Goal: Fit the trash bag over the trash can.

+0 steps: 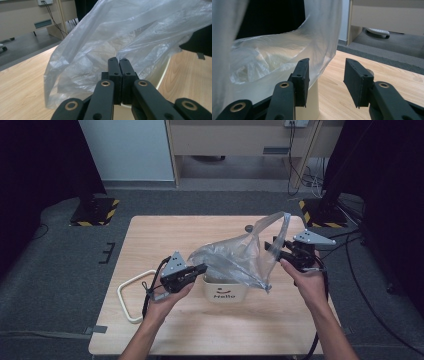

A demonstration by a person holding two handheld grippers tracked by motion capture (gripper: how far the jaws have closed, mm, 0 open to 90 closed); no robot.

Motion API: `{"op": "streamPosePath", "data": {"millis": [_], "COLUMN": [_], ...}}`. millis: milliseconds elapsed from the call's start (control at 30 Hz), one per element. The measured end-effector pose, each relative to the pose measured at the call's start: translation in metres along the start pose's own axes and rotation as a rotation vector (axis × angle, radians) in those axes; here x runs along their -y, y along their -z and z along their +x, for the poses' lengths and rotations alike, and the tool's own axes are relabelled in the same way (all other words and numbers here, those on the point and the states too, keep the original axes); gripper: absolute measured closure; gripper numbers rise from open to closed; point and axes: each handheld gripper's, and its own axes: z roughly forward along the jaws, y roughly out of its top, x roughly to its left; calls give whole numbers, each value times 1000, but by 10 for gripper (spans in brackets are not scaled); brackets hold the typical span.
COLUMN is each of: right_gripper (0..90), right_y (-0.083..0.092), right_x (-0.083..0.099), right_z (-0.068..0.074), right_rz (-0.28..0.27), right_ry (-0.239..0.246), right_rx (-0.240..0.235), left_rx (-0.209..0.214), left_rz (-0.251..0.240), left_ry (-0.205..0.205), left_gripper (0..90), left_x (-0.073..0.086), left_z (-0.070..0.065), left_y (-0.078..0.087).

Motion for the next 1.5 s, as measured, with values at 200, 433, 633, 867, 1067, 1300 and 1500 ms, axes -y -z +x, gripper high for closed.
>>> {"op": "streamPosePath", "data": {"millis": [200, 433, 633, 867, 1067, 1300, 1500], "right_gripper": [503, 445, 344, 352, 631, 900, 900], "right_y": [-8, -22, -38, -52, -54, -53, -60], "right_x": [-2, -7, -7, -1, 3, 3, 7], "right_z": [-3, 7, 18, 22, 17, 13, 8], "right_rz": [-13, -6, 33, 112, 146, 150, 201], "right_ry": [-38, -51, -13, 24, 19, 20, 30], "right_rx": [-35, -89, -103, -66, -80, -79, -39], "left_rx": [-1, 4, 2, 2, 0, -8, -2], "left_rz": [15, 16, 13, 7, -1, 5, -6], "left_ry": [-1, -7, -6, -2, 13, 20, 35], "left_gripper": [894, 895, 895, 895, 897, 898, 899], "left_x": [2, -1, -1, 2, 6, 11, 14], "left_z": [0, 0, 1, 4, 7, 10, 12], "left_y": [-4, -5, -4, -1, 3, 7, 13]}}
